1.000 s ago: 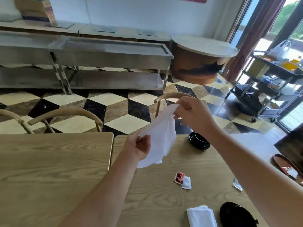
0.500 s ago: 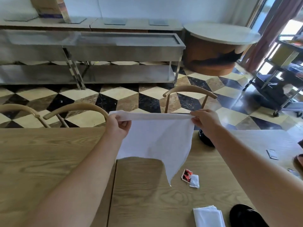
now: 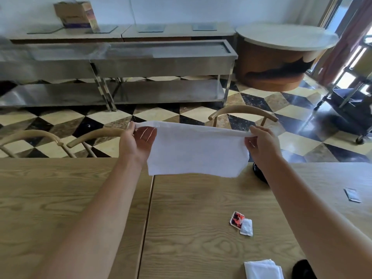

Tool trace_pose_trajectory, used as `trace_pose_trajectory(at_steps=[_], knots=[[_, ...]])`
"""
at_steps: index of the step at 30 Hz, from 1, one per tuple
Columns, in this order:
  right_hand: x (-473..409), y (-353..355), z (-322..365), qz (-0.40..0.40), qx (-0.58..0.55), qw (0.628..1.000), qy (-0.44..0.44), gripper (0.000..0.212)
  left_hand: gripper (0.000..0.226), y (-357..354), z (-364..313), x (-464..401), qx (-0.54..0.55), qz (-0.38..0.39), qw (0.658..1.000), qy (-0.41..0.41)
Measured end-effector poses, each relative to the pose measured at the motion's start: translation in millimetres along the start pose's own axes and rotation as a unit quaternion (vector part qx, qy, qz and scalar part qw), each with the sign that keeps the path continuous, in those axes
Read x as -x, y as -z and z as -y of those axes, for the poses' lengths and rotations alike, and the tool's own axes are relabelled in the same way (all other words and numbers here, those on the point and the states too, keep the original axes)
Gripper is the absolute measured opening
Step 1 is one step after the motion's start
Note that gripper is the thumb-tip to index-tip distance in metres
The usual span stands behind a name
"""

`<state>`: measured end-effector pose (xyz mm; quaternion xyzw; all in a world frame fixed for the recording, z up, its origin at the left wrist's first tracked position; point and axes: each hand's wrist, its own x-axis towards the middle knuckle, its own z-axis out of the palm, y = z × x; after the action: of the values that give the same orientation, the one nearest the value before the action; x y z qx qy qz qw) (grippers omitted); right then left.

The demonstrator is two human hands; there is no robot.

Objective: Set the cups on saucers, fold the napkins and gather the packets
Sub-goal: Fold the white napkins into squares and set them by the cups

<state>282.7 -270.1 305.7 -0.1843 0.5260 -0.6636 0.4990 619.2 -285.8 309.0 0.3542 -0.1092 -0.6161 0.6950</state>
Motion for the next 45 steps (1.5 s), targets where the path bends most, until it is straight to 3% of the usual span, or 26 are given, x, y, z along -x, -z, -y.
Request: trace_pose_trajectory(at_steps=[6,10,13,18,23,29,32,37,45], knots=[[59.8,91.3,-85.5,-0.030,0.061,0.995,-0.070,0.005,0.028,101.6,40.0,70.7,-0.057,0.026,0.997,0.032],[85.0,144.5,-145.3,-0.081,0.135,0.977,-0.142,0.007,0.019,183.4,91.3,109.4,-0.139,-0.119,0.977,0.107],[100.8,177.4,-175.8,-0.115,0.160,0.963,-0.182,0.009,0.014,236.1,122.4,130.0,-0.232,-0.228,0.931,0.163],[128.4,226.3,-207.2,-0.136,0.201,0.940,-0.240,0.006,0.018,295.0,153.1,162.2,-0.283,-0.306,0.875,0.244],[151.8,249.2,-219.6,-0.146,0.242,0.911,-0.301,0.020,0.016,312.8,152.9,180.7,-0.312,-0.351,0.848,0.247],[150.2,235.4,-217.0,-0.122,0.221,0.903,-0.348,0.022,0.015,298.4,144.0,158.1,-0.268,-0.359,0.868,0.215],[138.0,220.7,-210.3,-0.153,0.199,0.905,-0.343,0.011,0.022,284.2,139.3,132.1,-0.248,-0.344,0.880,0.215],[94.3,188.2,-188.9,-0.132,0.123,0.928,-0.326,0.026,0.027,244.3,125.9,79.8,-0.234,-0.304,0.901,0.202],[10.6,145.3,-177.3,-0.136,0.115,0.935,-0.307,0.018,0.022,190.1,120.2,-3.7,-0.225,-0.252,0.912,0.234]])
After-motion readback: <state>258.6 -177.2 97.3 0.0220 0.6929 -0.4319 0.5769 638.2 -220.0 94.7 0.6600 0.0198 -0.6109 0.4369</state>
